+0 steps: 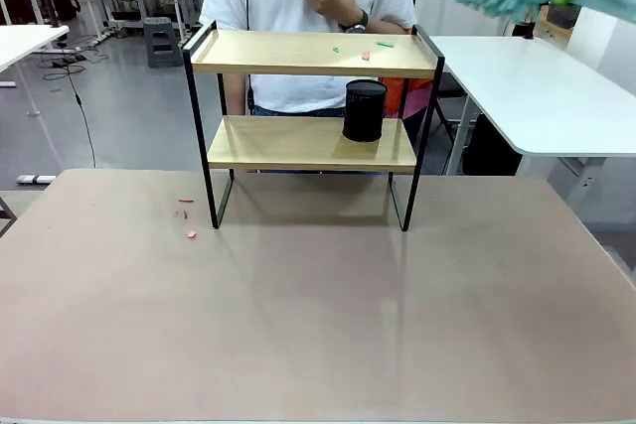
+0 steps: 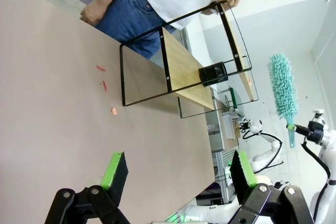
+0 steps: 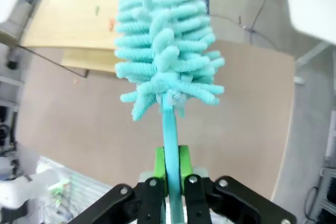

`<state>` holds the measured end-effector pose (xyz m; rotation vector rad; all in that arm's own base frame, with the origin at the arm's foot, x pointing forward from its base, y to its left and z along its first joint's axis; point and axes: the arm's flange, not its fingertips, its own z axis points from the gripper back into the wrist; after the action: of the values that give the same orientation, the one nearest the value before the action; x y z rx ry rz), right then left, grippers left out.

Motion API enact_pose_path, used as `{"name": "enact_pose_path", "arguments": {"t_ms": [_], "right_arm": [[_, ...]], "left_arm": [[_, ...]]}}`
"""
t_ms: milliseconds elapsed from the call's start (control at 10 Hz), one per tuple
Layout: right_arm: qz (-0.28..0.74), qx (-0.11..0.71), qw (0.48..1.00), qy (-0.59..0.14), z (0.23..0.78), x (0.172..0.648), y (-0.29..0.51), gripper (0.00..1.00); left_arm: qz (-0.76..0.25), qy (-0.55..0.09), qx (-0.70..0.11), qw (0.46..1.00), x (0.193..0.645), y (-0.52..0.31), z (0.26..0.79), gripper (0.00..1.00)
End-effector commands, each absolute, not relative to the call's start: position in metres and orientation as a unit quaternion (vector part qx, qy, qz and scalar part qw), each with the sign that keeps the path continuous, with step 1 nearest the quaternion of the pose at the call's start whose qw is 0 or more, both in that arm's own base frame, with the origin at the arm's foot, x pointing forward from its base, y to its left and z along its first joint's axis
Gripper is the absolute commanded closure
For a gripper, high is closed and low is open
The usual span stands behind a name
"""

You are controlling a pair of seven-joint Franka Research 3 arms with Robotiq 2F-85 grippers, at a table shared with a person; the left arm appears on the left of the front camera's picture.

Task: Clean the shelf.
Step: Clean the remaining tier of the Shelf with the Duster once objects are removed.

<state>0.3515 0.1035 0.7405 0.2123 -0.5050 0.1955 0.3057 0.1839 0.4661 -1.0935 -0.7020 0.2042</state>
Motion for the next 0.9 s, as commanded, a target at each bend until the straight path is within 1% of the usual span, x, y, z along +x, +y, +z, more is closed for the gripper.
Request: {"name": "enact_pose_path", "arguments": {"t_ms": [0,100,200,300,400,500,600,800], "right_arm": [[0.084,0.078,0.965,-0.237,0.734,0.368,0.127,0.88],[0.092,0.077,0.970,-0.210,0.715,0.361,0.120,0.88],[0.098,0.089,0.961,-0.243,0.734,0.367,0.126,0.88],[0.098,0.089,0.961,-0.243,0.734,0.367,0.126,0.88],[0.105,0.080,0.966,-0.224,0.719,0.373,0.135,0.88],[0.097,0.063,0.965,-0.235,0.710,0.371,0.129,0.88],[0.105,0.071,0.959,-0.252,0.710,0.379,0.131,0.88],[0.089,0.059,0.962,-0.250,0.708,0.400,0.143,0.88]], "left_arm": [[0.089,-0.338,-0.513,0.784,0.304,0.180,0.464,0.00],[0.089,-0.338,-0.513,0.784,0.304,0.180,0.464,0.00],[0.089,-0.338,-0.513,0.784,0.304,0.180,0.464,0.00],[0.089,-0.338,-0.513,0.784,0.304,0.180,0.464,0.00],[0.089,-0.338,-0.513,0.784,0.304,0.180,0.464,0.00],[0.089,-0.338,-0.513,0.784,0.304,0.180,0.464,0.00],[0.089,-0.338,-0.513,0.784,0.304,0.180,0.464,0.00],[0.089,-0.338,-0.513,0.784,0.304,0.180,0.464,0.00]]}}
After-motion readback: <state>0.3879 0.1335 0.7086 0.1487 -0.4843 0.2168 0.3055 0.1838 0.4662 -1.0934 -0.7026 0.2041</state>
